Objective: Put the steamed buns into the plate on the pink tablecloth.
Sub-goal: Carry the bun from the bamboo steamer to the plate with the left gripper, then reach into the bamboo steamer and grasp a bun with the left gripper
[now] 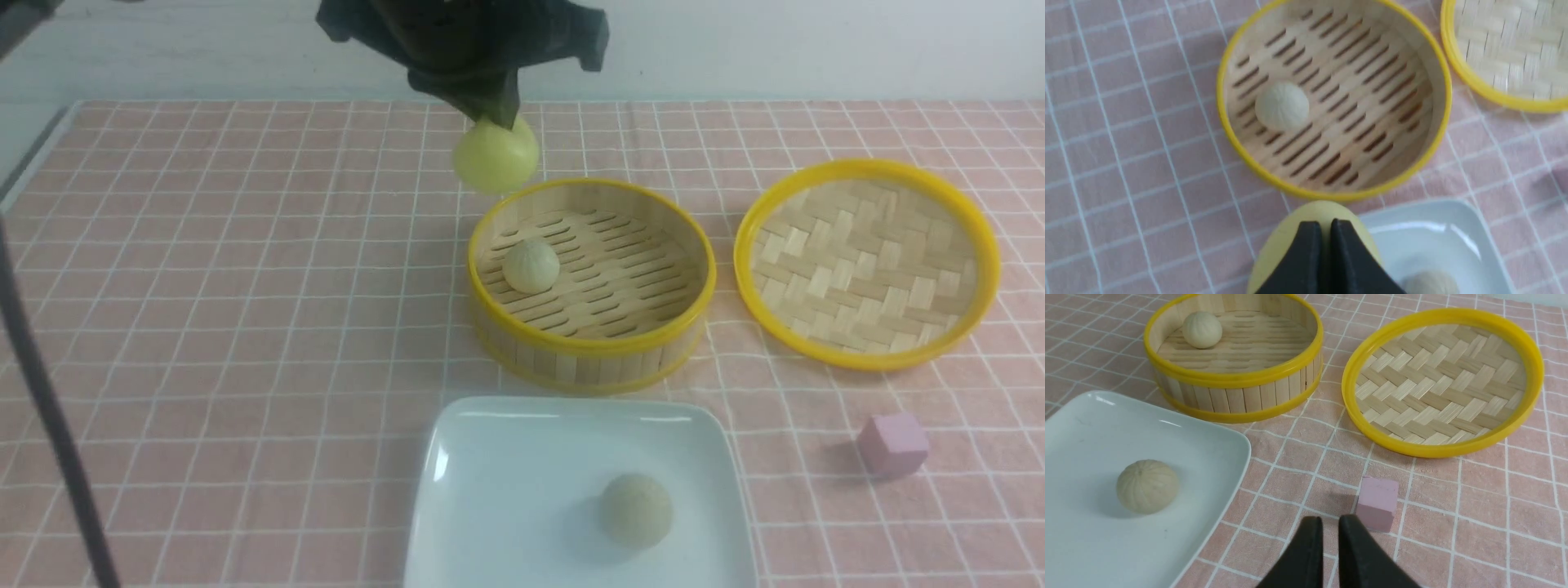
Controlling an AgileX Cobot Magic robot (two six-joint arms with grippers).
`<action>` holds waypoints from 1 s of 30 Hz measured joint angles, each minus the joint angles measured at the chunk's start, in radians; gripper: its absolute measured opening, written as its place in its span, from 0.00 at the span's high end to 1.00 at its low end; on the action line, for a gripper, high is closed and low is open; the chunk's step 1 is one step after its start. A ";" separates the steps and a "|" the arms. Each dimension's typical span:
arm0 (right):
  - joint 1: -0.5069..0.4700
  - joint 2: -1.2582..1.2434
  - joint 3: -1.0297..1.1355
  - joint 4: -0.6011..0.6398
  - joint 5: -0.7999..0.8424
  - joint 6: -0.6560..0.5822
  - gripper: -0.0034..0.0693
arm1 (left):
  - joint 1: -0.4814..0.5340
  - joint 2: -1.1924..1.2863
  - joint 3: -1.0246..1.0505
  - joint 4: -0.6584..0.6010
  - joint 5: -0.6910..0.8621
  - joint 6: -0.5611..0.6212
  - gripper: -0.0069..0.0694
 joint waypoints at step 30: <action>-0.001 0.000 0.000 0.013 0.011 0.001 0.79 | 0.036 0.023 0.495 -0.340 -0.452 -0.072 0.38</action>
